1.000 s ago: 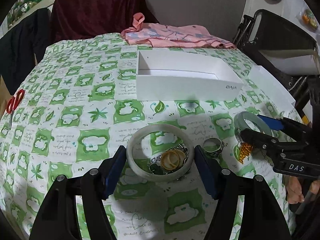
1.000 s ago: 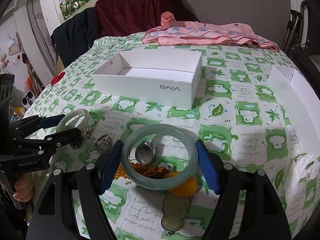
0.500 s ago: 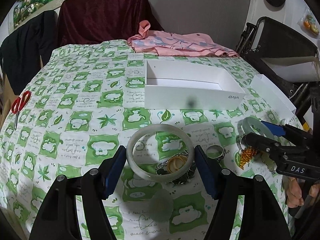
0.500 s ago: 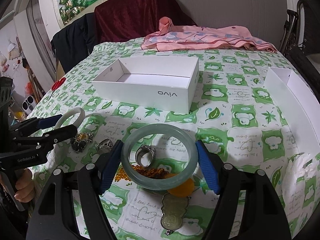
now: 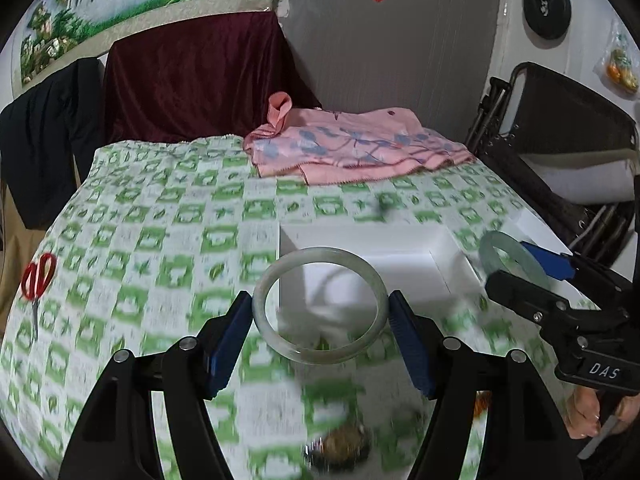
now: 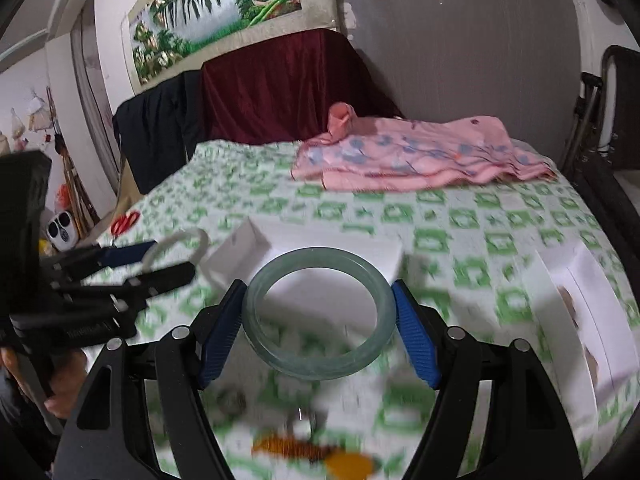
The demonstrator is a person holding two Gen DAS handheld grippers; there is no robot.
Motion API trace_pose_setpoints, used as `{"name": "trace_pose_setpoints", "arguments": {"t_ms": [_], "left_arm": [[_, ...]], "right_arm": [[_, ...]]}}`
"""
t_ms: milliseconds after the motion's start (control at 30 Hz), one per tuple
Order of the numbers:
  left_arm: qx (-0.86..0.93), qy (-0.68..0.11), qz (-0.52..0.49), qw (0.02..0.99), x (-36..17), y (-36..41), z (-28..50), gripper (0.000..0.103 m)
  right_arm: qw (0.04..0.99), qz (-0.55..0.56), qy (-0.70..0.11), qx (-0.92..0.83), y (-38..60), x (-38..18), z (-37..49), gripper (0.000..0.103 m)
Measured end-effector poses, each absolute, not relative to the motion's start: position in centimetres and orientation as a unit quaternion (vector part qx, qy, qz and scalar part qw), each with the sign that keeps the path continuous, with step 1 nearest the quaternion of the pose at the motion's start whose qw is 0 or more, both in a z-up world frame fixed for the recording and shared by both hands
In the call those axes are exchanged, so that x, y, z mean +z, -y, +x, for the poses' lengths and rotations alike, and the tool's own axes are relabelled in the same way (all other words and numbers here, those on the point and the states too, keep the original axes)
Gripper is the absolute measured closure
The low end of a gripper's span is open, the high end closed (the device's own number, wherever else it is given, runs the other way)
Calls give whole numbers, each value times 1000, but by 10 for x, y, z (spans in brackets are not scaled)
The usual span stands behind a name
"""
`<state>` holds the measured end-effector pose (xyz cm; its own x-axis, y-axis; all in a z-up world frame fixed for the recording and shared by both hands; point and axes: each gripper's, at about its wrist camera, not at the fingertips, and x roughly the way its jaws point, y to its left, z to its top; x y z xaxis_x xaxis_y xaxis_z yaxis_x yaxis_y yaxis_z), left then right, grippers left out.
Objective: Organize jewelry
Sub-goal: 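Lower both bangles into the white vivo box and open both tools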
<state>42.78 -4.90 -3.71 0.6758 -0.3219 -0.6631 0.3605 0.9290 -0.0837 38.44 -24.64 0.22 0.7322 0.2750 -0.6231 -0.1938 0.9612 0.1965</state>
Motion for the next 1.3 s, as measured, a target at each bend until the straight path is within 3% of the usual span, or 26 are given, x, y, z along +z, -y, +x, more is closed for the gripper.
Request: {"name": "trace_pose_setpoints", "arguments": {"t_ms": [267,1300], "left_arm": [[-197,-389,5,900,-61,57,474,34],[-242,-426,-62,870,-86,32,469,34]], "right_arm": [[904,113,-381,156,259,-27,434,33],[871,198,-414,172,285,-54,415,32]]}}
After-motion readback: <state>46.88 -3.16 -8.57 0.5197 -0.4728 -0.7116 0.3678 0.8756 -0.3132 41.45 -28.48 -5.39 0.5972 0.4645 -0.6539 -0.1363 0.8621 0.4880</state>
